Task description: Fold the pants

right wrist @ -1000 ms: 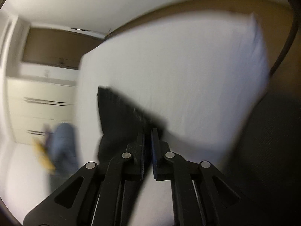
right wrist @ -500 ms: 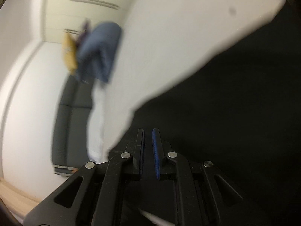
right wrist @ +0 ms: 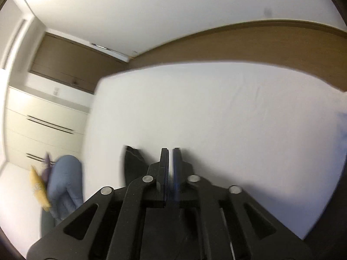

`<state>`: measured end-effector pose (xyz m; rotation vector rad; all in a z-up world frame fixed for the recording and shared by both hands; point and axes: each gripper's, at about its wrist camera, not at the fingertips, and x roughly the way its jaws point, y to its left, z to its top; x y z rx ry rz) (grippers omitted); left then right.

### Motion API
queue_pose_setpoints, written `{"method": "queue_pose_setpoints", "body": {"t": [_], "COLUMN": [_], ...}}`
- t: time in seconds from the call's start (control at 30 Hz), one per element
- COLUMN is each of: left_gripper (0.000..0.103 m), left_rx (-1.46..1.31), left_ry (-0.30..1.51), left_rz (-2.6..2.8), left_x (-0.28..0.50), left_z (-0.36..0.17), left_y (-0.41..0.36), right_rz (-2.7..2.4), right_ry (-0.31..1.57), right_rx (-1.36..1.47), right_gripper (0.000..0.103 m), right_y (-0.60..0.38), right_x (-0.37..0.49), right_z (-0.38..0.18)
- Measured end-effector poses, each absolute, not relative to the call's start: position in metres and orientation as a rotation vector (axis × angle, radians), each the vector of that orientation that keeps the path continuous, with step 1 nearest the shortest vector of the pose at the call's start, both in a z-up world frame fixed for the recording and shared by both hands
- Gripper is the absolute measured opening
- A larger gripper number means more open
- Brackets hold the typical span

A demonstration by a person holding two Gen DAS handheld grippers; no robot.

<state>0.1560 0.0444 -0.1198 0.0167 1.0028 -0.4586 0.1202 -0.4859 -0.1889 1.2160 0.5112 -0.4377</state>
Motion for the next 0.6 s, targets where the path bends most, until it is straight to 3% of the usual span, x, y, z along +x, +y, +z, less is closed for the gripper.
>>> {"method": "queue_pose_setpoints", "body": {"t": [0.2, 0.27, 0.33, 0.37, 0.4, 0.6], "left_gripper": [0.049, 0.03, 0.021, 0.008, 0.005, 0.005], "left_rx": [0.044, 0.007, -0.036, -0.051, -0.064, -0.184], "left_ry": [1.045, 1.041, 1.047, 1.046, 1.054, 1.012], "left_rz": [-0.475, -0.489, -0.493, -0.492, -0.494, -0.524], "left_x": [0.197, 0.204, 0.209, 0.21, 0.211, 0.205], "left_z": [-0.145, -0.152, -0.152, -0.151, -0.152, -0.157], "left_y": [0.015, 0.032, 0.054, 0.068, 0.077, 0.128], "right_rz": [0.175, 0.296, 0.289, 0.268, 0.231, 0.011], "right_ry": [0.797, 0.898, 0.988, 1.013, 1.011, 0.8], "right_rx": [1.091, 1.051, 1.032, 1.042, 1.065, 1.142], "right_gripper": [0.006, 0.006, 0.006, 0.006, 0.0, 0.0], "right_y": [-0.303, -0.246, -0.217, -0.214, -0.219, -0.315], "right_x": [0.231, 0.264, 0.285, 0.29, 0.293, 0.243], "right_z": [-0.187, -0.205, -0.23, -0.242, -0.255, -0.256]}}
